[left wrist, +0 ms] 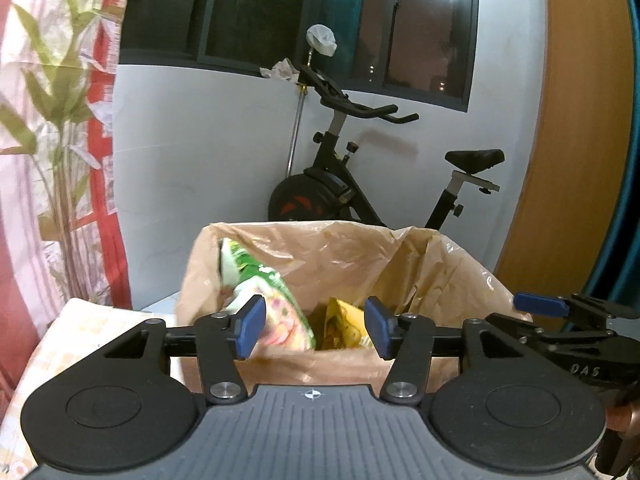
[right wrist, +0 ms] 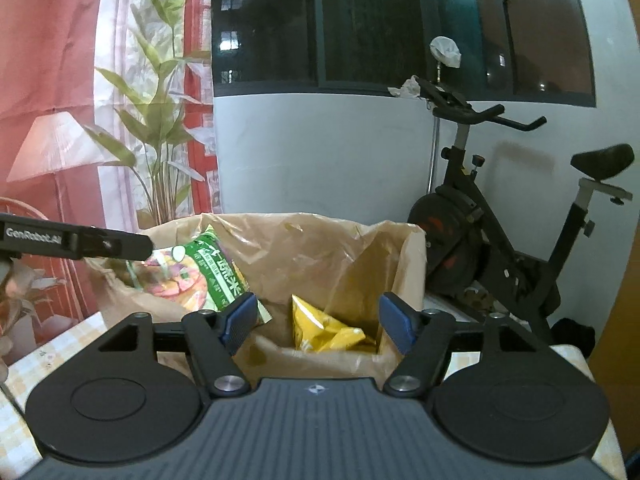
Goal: Organize snacks
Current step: 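Move both tools back toward the remaining snack packets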
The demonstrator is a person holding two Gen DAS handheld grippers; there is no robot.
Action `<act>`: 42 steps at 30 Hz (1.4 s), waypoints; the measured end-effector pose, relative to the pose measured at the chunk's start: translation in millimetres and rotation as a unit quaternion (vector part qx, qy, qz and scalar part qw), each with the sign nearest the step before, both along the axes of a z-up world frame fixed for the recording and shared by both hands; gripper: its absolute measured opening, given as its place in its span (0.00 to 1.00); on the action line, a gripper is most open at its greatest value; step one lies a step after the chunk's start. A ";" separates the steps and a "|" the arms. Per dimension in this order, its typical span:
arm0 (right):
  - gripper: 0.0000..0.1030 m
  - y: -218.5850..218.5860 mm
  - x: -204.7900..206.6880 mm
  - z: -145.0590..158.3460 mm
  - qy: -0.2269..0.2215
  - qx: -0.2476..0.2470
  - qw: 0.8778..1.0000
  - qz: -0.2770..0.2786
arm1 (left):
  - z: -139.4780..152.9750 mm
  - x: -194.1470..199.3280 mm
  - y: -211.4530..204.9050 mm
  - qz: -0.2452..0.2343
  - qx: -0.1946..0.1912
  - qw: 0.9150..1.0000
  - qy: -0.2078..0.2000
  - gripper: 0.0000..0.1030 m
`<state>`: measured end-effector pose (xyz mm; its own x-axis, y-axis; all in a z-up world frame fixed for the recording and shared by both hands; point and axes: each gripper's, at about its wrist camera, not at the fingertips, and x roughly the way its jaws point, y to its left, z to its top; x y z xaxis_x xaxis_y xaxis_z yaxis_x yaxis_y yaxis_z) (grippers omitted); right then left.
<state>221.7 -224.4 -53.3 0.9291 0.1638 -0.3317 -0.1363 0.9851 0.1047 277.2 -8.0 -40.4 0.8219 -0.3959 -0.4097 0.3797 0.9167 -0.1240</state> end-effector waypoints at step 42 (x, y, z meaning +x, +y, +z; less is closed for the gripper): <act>0.68 -10.3 -79.0 -121.2 0.139 -0.043 0.989 -0.032 | -114.1 -83.7 61.0 0.120 0.000 0.985 0.127 0.55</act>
<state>142.7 -234.7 -174.5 0.8075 0.0678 -0.5860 -0.0517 0.9977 0.0442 193.4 53.0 -154.5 0.7622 -0.2033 -0.6146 0.1091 0.9762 -0.1875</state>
